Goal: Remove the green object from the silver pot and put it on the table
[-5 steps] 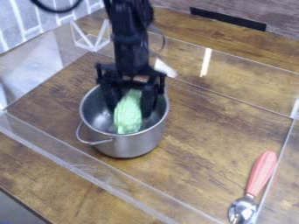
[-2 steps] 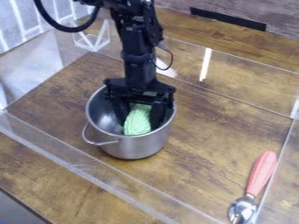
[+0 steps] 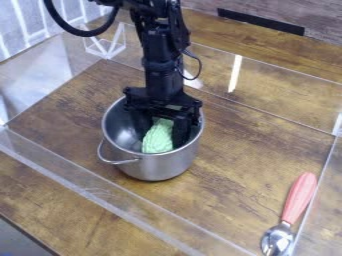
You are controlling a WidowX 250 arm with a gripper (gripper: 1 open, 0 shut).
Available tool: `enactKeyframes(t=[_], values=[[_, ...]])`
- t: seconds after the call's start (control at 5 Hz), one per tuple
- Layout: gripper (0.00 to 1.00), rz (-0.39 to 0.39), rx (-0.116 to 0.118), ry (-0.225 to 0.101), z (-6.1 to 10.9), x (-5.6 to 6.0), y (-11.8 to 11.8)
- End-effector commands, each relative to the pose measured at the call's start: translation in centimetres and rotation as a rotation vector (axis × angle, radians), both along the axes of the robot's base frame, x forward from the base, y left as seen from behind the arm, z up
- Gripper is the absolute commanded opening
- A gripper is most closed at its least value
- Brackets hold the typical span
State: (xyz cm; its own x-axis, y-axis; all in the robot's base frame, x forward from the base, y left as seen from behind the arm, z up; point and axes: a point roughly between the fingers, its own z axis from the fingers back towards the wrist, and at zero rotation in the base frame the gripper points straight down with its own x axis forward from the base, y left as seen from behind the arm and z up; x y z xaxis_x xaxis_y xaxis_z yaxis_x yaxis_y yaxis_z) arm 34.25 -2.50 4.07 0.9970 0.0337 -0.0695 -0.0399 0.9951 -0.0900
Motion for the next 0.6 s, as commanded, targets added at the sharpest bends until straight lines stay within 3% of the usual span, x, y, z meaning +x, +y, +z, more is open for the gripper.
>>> enactKeyframes(t=[0.0,0.4], values=[[0.00,-0.029,-0.003,-0.092,3.8,0.3,1.5],[0.00,-0.052,-0.005,-0.099,2.6,0.4,1.6]])
